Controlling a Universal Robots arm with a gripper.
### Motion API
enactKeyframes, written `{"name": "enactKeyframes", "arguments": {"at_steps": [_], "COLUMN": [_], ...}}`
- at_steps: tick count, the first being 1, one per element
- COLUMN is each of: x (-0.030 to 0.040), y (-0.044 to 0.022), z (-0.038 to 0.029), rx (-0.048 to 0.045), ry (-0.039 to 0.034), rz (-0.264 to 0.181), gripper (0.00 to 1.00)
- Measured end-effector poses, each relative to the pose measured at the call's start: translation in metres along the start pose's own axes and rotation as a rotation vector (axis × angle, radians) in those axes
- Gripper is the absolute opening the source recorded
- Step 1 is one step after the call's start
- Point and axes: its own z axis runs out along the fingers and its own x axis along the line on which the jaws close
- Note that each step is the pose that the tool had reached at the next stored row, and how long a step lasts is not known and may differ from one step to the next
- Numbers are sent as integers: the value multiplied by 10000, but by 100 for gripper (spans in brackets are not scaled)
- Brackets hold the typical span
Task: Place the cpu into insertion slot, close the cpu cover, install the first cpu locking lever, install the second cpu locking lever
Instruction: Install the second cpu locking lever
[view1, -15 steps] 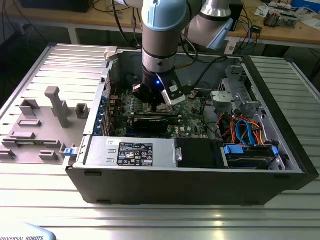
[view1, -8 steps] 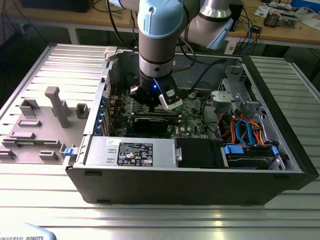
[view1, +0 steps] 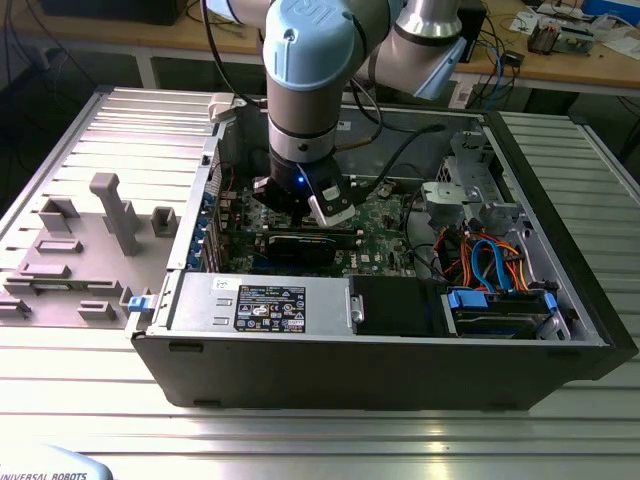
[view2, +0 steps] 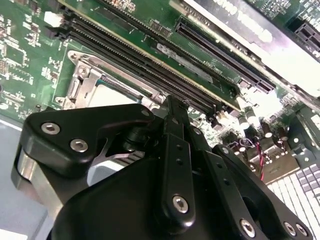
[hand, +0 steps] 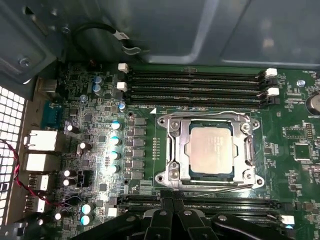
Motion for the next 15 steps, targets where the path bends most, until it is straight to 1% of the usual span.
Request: {"name": "enactKeyframes", "arguments": {"at_steps": [1, 6, 7, 8, 10, 12, 13, 15], "x": [3, 5, 5, 7, 13, 20, 25, 34], "y": [-4, -6, -12, -23, -32, -37, -39, -42], "z": [17, 20, 22, 22, 32, 39, 51, 64], "rx": [0, -6, -37, -102, -189, -301, -382, -454], "ry": [-1, 0, -3, -5, -8, -12, -15, -19], "rz": [1, 1, 1, -1, 5, 9, 13, 19], "gripper": [11, 11, 11, 11, 11, 11, 11, 11]}}
